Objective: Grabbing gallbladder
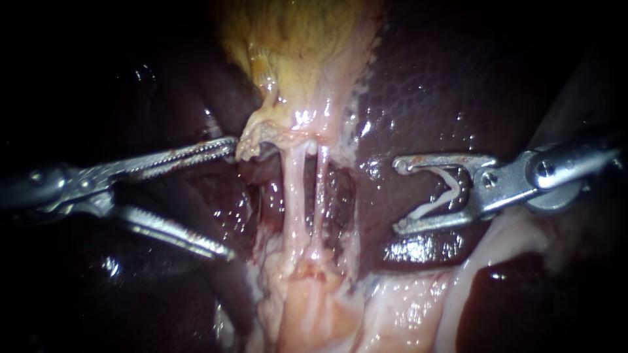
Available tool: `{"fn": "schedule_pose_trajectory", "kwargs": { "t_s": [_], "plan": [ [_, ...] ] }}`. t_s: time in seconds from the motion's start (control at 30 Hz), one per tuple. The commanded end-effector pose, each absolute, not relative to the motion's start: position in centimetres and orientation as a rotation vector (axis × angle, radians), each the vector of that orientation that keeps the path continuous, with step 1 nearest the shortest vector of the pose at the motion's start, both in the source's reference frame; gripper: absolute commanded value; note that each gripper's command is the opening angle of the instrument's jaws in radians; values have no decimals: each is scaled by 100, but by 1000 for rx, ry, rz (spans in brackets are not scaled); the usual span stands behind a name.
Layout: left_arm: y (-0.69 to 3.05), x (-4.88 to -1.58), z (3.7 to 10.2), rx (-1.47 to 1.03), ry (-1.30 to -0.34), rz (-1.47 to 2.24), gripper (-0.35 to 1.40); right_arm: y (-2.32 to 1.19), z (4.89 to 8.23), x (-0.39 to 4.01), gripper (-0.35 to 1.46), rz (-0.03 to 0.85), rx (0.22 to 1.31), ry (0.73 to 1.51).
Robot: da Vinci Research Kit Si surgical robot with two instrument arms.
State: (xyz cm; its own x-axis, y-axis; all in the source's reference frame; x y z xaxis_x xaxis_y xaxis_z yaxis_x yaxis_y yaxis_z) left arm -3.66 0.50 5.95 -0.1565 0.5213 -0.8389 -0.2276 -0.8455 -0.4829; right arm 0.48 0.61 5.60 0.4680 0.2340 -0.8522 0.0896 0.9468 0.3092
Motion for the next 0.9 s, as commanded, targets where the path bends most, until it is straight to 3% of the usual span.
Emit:
{"fn": "schedule_pose_trajectory", "kwargs": {
  "t_s": [0.03, 0.43, 0.7, 0.87, 0.9],
  "plan": [
    [53, -366, 593, -1632, -335, 2043, 101, 61, 560, 48, 50, 90, 333, 1085],
    [95, -353, 583, -1538, -242, 2018, 98, 61, 560, 48, 50, 91, 333, 1085],
    [109, -362, 606, -1494, -228, 1982, 67, 61, 560, 49, 50, 91, 332, 1085],
    [113, -370, 613, -1480, -241, 1957, 36, 61, 560, 49, 50, 90, 335, 1086],
    [113, -371, 613, -1479, -240, 1956, 36, 61, 560, 49, 50, 90, 335, 1086]
  ]
}}
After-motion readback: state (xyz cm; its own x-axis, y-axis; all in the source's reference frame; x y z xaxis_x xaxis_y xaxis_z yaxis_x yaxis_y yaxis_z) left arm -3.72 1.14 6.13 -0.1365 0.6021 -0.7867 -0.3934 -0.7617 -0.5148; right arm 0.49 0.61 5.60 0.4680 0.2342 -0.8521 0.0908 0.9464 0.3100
